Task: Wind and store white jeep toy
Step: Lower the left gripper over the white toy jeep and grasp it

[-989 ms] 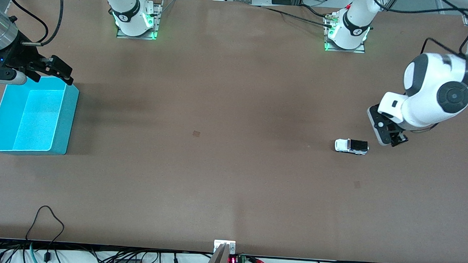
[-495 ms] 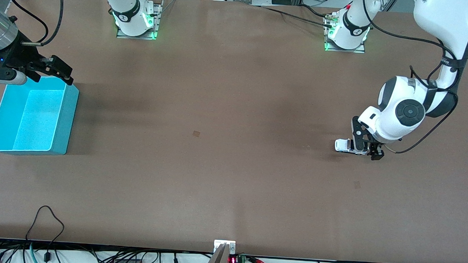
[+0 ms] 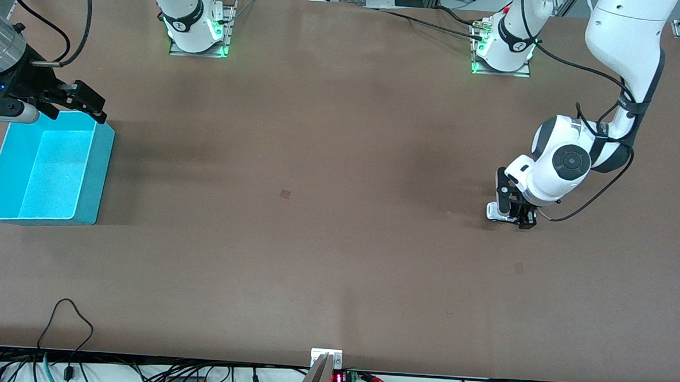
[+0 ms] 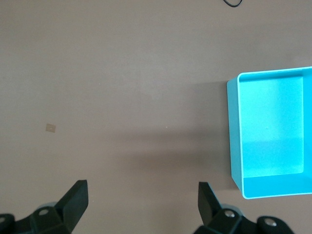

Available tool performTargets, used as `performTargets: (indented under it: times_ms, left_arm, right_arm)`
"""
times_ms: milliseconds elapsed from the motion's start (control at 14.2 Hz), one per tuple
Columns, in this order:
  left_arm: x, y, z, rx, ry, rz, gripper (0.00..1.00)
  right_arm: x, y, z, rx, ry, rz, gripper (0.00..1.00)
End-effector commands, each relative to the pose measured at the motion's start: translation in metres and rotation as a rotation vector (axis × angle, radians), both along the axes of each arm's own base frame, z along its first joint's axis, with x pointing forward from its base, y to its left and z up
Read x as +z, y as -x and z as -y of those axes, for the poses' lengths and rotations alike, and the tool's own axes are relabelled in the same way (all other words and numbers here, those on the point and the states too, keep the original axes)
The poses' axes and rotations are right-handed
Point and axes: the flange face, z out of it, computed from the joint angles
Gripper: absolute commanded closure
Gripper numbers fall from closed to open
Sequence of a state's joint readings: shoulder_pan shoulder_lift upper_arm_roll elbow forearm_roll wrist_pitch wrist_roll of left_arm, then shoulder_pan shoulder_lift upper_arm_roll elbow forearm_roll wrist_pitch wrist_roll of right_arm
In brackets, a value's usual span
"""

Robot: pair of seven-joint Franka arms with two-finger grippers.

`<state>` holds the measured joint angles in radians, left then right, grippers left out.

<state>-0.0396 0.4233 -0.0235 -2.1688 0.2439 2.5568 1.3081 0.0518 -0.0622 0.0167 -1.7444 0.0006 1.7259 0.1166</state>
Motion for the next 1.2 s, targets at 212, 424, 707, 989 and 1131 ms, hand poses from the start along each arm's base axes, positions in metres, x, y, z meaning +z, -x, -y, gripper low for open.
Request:
performTargets:
  times_ms: [212,424,707,989,1131]
  left_arm:
    - [0.008,-0.002,0.003,-0.047,-0.011,0.016,0.82]
    - [0.006,-0.003,0.005,-0.047,-0.01,0.015,0.83]
    - [-0.005,0.001,-0.004,-0.039,-0.018,-0.028,0.82]
    - [-0.009,-0.003,-0.059,-0.034,-0.016,-0.044,0.81]
    - [-0.018,-0.012,-0.101,-0.065,-0.01,-0.057,0.81]
  right_arm:
    - [0.003,0.007,0.001,-0.011,-0.007,0.008,0.0]
    - [0.002,0.007,0.001,-0.011,-0.007,0.005,0.0]
    - [0.002,0.007,0.001,-0.011,-0.007,0.005,0.0]
    - [0.003,0.007,0.001,-0.011,-0.007,0.006,0.0]
    - [0.003,0.007,0.001,-0.011,-0.007,0.006,0.0]
